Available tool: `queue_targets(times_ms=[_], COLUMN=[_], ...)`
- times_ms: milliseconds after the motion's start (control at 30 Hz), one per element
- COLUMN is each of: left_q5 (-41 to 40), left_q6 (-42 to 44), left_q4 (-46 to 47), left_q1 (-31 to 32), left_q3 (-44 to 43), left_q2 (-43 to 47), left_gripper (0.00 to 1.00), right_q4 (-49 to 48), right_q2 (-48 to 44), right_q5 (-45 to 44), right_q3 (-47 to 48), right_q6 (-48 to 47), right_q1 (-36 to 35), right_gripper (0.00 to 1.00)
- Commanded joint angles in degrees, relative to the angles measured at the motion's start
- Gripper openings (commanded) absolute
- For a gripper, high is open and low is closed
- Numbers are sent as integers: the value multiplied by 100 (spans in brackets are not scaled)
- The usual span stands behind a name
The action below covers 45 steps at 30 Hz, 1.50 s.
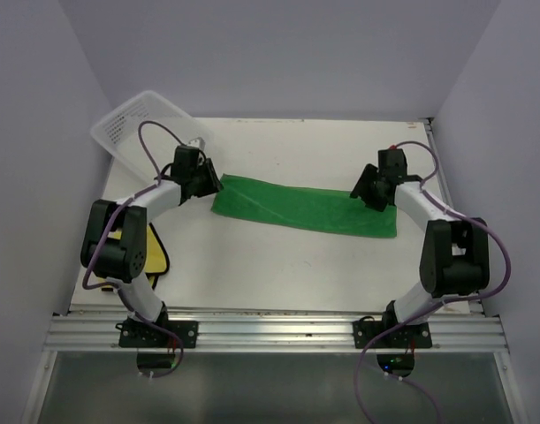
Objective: Roll the towels
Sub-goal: Fold the towel
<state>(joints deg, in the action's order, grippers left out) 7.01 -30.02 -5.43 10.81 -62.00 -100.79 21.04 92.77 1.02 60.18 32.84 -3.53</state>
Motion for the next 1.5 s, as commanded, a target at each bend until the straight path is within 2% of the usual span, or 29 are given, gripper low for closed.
queue_targets(times_ms=[0,133,200,267,333,533,733,867,1000,1200,1333,1467], left_q5=[-471,-604,-683,-946,-1034,-1026,-850,-771,-762,-578,-525,-524], left_q6=[497,462,471,480,453,295,146,93,84,75,128,242], left_q4=[-46,104,112,69,51,121,341,367,324,183,-98,-432], left_q1=[255,299,299,299,299,299,299,299,299,299,299,299], left_q3=[538,943,1058,1111,1128,1286,1795,1963,1946,1701,1402,1006], left_q2=[297,385,402,411,420,534,1078,1290,1413,1676,1861,2072], left_gripper=[36,36,36,27,25,25,25,28,40,48,50,53], right_q4=[207,374,488,533,533,717,559,420,278,190,94,181], right_q2=[-338,-488,-593,-664,-752,-506,-208,30,232,461,566,680], right_q5=[-92,-268,-330,-374,-374,-567,-524,-454,-164,118,451,417], right_q3=[-120,-235,-270,-340,-367,-235,-525,-621,-578,-472,-472,-446], right_q6=[-146,-234,-304,-313,-366,-744,-788,-797,-805,-841,-937,-1086], right_q1=[168,327,703,932,1231,1293,1293,1293,1293,1293,1285,1118], right_gripper=[59,61,67,71,72,73,72,70,65,65,59,54])
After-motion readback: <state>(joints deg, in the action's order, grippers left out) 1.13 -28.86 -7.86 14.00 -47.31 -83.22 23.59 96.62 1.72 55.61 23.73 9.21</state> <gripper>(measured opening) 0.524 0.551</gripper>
